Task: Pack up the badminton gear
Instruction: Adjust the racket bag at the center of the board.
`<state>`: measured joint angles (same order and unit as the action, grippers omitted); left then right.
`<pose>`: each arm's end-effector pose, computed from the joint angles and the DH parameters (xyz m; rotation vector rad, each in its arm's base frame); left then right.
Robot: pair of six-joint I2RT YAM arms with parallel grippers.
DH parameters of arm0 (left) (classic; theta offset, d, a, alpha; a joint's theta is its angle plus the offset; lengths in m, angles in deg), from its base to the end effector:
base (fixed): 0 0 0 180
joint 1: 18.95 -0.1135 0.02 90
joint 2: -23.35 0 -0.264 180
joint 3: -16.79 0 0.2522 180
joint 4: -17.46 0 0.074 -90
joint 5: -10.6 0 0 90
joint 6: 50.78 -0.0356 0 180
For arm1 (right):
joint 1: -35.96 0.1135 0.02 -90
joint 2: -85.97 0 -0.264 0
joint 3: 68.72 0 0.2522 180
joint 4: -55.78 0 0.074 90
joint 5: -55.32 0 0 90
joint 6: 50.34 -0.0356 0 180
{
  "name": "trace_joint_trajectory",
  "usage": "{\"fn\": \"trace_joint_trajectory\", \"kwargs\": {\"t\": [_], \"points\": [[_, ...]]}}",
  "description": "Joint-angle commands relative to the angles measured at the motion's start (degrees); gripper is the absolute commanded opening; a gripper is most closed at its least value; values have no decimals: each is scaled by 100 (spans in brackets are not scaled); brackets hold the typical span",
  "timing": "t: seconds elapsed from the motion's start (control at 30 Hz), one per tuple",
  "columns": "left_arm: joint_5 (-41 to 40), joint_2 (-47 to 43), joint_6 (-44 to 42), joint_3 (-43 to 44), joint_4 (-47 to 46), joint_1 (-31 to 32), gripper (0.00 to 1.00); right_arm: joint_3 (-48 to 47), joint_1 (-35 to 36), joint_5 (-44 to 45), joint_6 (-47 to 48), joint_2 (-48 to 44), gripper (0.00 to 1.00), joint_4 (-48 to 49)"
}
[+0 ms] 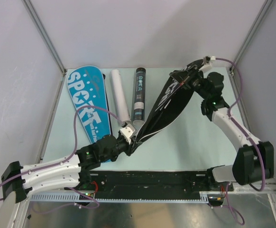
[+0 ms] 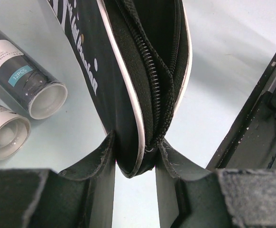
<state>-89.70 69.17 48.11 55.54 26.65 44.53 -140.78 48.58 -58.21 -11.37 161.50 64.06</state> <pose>0.0910 -0.1680 0.2413 0.7597 1.7532 -0.7055 0.3014 0.0820 0.3628 0.1812 1.6051 1.1823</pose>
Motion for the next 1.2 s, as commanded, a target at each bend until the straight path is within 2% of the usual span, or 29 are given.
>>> {"fn": "trace_joint_trajectory", "kwargs": {"t": [0.0, 0.13, 0.23, 0.3, 0.47, 0.63, 0.73, 0.93, 1.03, 1.17], "points": [[277, 15, -56, 290, -280, -24, 0, -607, 233, 104, 108, 633, 0, 598], [418, -124, -77, 252, -294, -23, 0, -1078, 403, 522, 427, 1222, 0, 355], [412, -380, -74, 170, -297, -23, 0, -1555, 444, 679, 1019, 1678, 4, -342], [393, -532, -34, 119, -298, -23, 0, -1909, 450, 726, 1531, 1949, 13, -897], [257, -693, 196, 101, -290, -29, 0, -2641, 421, 583, 2698, 2162, 47, -2539], [302, -721, 379, 225, -274, -29, 0, -2631, -26, -225, 3249, 1779, 69, -3029], [343, -775, 426, 260, -260, -29, 0, -2597, -456, -683, 3432, 1465, 72, -3103], [414, -958, 377, 332, -137, -42, 0, -2408, -1371, -1163, 3878, 1036, 68, -3127], [518, -1050, 329, 369, -91, -57, 0, -2179, -1725, -1232, 4381, 932, 65, -3072], [599, -1047, 228, 516, 161, -102, 0, -2028, -2110, -1809, 5334, 975, 62, -3062]]}}
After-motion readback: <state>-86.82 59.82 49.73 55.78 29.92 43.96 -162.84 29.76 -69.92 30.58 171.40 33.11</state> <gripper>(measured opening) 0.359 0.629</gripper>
